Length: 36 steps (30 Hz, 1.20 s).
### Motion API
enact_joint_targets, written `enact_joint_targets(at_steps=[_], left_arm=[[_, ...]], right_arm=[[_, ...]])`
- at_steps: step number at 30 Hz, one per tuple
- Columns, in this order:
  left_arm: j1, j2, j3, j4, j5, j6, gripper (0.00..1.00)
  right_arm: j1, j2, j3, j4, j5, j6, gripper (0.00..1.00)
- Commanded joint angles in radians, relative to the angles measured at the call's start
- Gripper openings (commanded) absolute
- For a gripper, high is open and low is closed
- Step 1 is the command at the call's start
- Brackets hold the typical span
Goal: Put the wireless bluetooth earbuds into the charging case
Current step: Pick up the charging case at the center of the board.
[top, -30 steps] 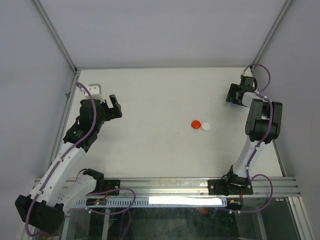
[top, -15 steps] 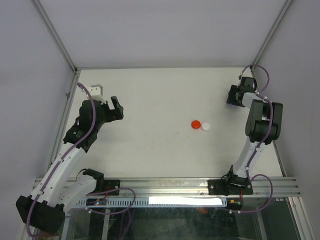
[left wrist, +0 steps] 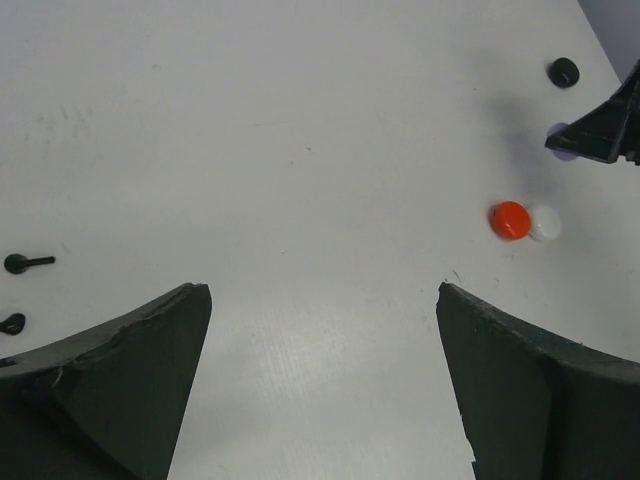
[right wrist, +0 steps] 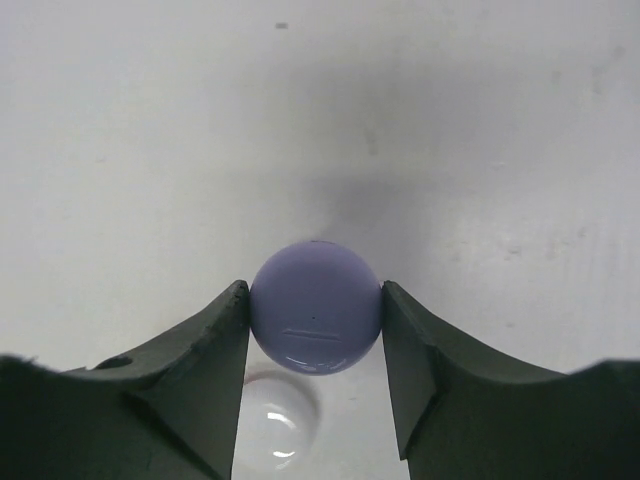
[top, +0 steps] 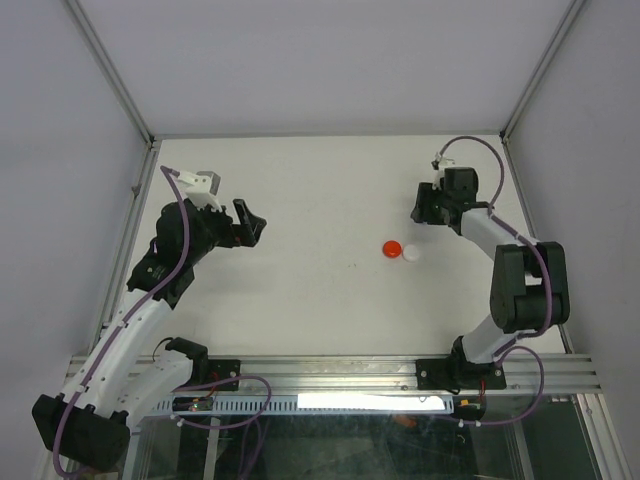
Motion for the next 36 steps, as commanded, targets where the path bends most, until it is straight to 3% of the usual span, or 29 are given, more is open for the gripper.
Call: enact_joint_targets(at_steps=[1,10,20,25,36], left_arm=[[0.011,-0.028,-0.02,0.112,0.162,-0.005,0.99],[0.011,0.068,0.005,0.144,0.443,-0.039,0.99],[0.003,0.148,0.057,0.145,0.599,-0.159,0.99],[-0.018,0.174,0.063,0.143,0.65,-0.207,0.95],[-0.136,0.233,0.044,0.21,0.621,-0.283,0.83]], right_arm=[[0.117,-0.13,-0.027,0.038,-0.057,-0.018,0.52],[0.356,-0.3,-0.084,0.083,-0.123,-0.158,0.52],[0.56,-0.427,-0.131,0.153,-0.278,-0.428,0.49],[0.654,-0.446,-0.127,0.147,-0.321,-0.596,0.47],[0.771,-0.447,-0.086,0.105,-0.357,-0.808,0.47]])
